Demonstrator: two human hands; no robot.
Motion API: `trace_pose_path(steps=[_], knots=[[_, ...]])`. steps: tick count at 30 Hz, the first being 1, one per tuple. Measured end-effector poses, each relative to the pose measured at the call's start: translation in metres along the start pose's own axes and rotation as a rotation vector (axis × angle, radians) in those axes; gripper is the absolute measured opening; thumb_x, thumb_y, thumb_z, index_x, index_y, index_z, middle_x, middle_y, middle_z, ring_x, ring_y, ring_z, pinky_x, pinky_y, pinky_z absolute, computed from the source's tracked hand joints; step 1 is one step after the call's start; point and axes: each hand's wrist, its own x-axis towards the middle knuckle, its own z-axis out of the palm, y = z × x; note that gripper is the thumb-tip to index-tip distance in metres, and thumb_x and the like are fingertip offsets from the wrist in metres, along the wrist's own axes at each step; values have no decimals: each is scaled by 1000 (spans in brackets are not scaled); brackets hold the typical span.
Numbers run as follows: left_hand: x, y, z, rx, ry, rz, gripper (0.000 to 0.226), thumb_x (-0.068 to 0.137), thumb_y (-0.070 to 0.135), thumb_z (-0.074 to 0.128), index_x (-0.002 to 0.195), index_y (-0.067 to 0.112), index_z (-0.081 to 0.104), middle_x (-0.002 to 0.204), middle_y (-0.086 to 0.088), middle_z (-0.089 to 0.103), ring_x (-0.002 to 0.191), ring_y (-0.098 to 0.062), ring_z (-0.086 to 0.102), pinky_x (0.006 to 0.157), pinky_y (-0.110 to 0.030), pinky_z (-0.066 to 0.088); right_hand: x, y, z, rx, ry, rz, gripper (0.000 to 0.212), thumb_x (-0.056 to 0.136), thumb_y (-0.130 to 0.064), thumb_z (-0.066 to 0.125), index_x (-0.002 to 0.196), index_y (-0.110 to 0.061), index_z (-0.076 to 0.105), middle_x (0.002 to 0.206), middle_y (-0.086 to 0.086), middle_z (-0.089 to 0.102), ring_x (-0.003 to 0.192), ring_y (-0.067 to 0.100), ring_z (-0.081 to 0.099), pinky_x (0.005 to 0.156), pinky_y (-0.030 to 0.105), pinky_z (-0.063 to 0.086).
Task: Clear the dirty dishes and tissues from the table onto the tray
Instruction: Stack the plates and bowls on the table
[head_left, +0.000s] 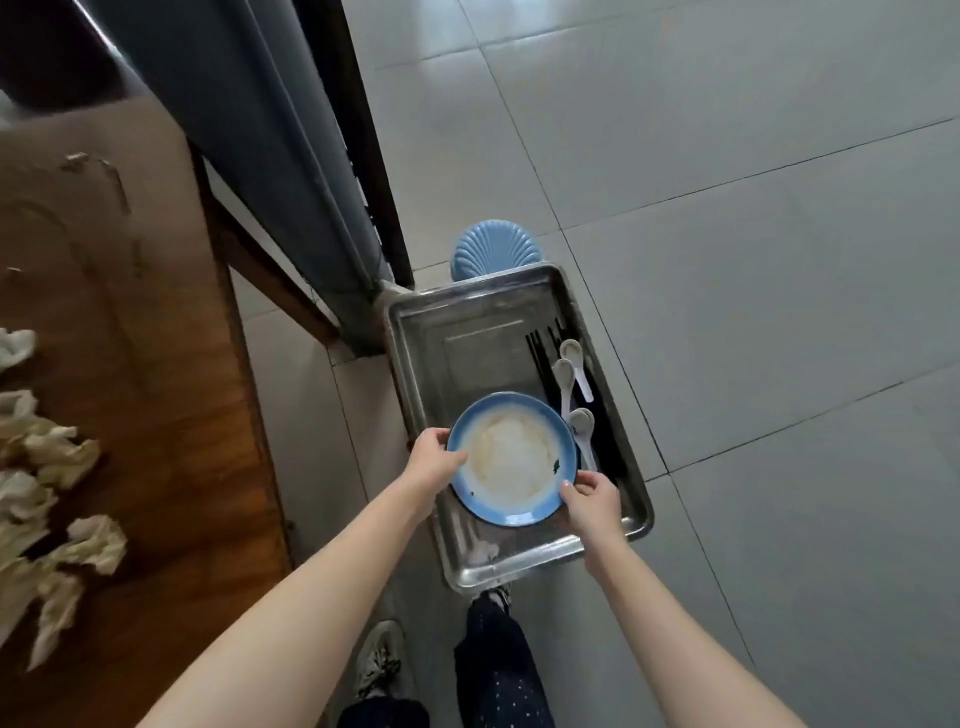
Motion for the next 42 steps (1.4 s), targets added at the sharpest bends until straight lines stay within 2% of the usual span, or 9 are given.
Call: trace_pose_path(steps=[5,12,19,22,25,28,33,38,42], knots=[[66,-10,17,-29,52,-87,49,88,4,61,132,8,42,118,-3,49,103,-18,49,81,-29,45,70,1,27,-82,-18,49,16,88,-9,61,102,-14,58,98,3,62,97,22,59,91,41,50],[132,-24,35,-29,39,-160,57,83,5,68,133,13,43,132,-9,47,114,-24,52,98,-41,49,138,5,48,-202,-21,42,26,85,-2,61,112,-3,60,93,4,59,88,16,55,80,27,43],[143,-22,37,-94,-35,-177,57,85,3,66,137,16,45,119,2,54,104,-14,51,76,-27,43,154,2,47,-168,-128,78,32,85,-5,66,116,-10,62,99,0,65,89,12,59,85,30,47],[137,-22,30,-61,-82,-144,52,87,3,64,136,15,49,128,-2,57,117,-20,53,85,-29,47,146,-2,42,-153,-176,69,35,84,-6,67,118,-12,63,97,-6,66,82,0,58,78,23,43],[111,-17,24,-22,-88,-129,71,88,5,64,149,14,29,152,-4,35,137,-25,36,107,-38,36,124,-11,32,-167,-217,60,43,83,-8,69,125,-10,57,103,-6,61,90,4,56,77,16,42],[69,-12,16,-21,-91,-114,80,88,9,66,152,19,19,157,-4,23,141,-23,29,108,-36,32,86,-21,17,-179,-211,64,51,84,-10,69,132,-13,52,106,-7,56,100,10,52,86,24,41],[-2,-13,-20,-77,-34,-55,70,91,12,61,150,26,25,151,-5,33,135,-22,37,93,-28,35,24,-48,-2,-181,-226,-20,37,86,-6,65,121,-19,60,103,-6,63,93,7,56,81,26,41],[-80,-12,-75,-172,10,78,53,93,12,59,142,23,41,132,-4,54,116,-16,51,84,-26,45,-44,-81,-3,-163,-257,-183,30,87,-6,64,112,-24,64,99,-5,66,88,-1,57,65,14,39],[-144,-27,-126,-267,107,183,45,93,10,59,135,20,49,121,-1,60,111,-16,57,81,-25,49,-113,-89,20,-179,-333,-300,30,89,-2,60,112,-22,64,97,-3,65,88,2,59,67,14,42]])
